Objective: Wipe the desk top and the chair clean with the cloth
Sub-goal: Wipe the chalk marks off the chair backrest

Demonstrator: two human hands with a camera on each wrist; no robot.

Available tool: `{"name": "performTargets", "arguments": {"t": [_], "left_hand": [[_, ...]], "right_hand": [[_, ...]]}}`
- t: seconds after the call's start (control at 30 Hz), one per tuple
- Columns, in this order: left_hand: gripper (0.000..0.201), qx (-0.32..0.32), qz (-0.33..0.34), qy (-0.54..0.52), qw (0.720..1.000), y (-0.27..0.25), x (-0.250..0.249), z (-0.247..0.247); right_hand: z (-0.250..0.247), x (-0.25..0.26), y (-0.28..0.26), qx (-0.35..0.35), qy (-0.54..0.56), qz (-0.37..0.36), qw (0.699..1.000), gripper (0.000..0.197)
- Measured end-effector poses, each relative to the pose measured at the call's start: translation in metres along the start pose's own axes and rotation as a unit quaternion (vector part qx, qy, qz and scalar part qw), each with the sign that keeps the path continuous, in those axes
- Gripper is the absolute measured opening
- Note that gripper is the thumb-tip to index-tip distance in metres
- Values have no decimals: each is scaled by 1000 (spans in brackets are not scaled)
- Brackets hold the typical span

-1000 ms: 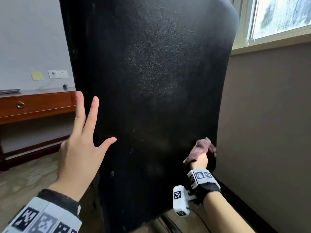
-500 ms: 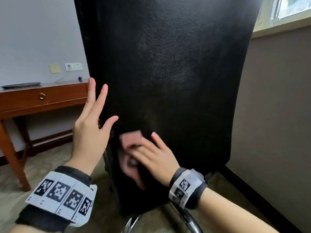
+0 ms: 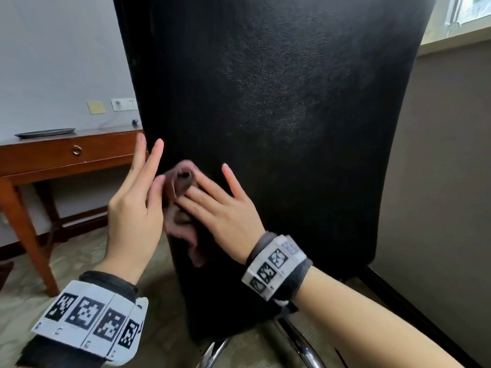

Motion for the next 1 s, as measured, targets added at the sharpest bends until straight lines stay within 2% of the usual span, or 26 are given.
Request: {"name": "performTargets", "arguments": {"t": [0.1, 0.2, 0.27, 0.33, 0.5, 0.6, 0.7, 0.83, 0.9, 0.93, 1.0], "left_hand": [[46, 4, -13, -10, 1000, 0, -1, 1], [47, 31, -40, -17, 999, -5, -1, 1], [50, 49, -59, -18, 997, -8, 0, 1], [51, 62, -69, -26, 995, -12, 1, 0], [54, 107, -83, -9, 991, -22, 3, 4], [56, 93, -52, 43, 993, -33, -6, 0], [54, 76, 23, 71, 994, -48, -27, 5], [61, 160, 106, 137, 972, -74, -46, 42], [75, 225, 144, 229, 936, -90, -41, 63], [87, 251, 158, 267, 917, -96, -36, 71], [107, 277, 171, 302, 896, -102, -28, 79]], "right_hand": [[10, 6, -2, 18, 33, 7, 999, 40], [59, 37, -68, 143, 50, -54, 987, 51], [85, 51, -122, 235, 51, -87, 967, 52], [99, 58, -165, 295, 45, -103, 949, 52], [116, 57, -206, 359, 4, -151, 921, 53], [107, 54, -203, 297, 26, -178, 938, 52], [80, 29, -198, 234, 53, -144, 960, 41], [54, -3, -227, 201, 29, -83, 976, 34], [52, -4, -245, 168, -12, 2, 986, 39], [54, -3, -255, 135, -22, 68, 988, 42], [57, 0, -267, 40, -1, 247, 968, 50]]}}
Point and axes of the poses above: each hand's wrist, its own y-axis towards the middle knuckle, its own z-axis out of the palm, x = y × z, the point moved 5 cm from there along y, towards the middle knuckle, and after that the axes turned 13 degrees about y, right-handed, at the moved point
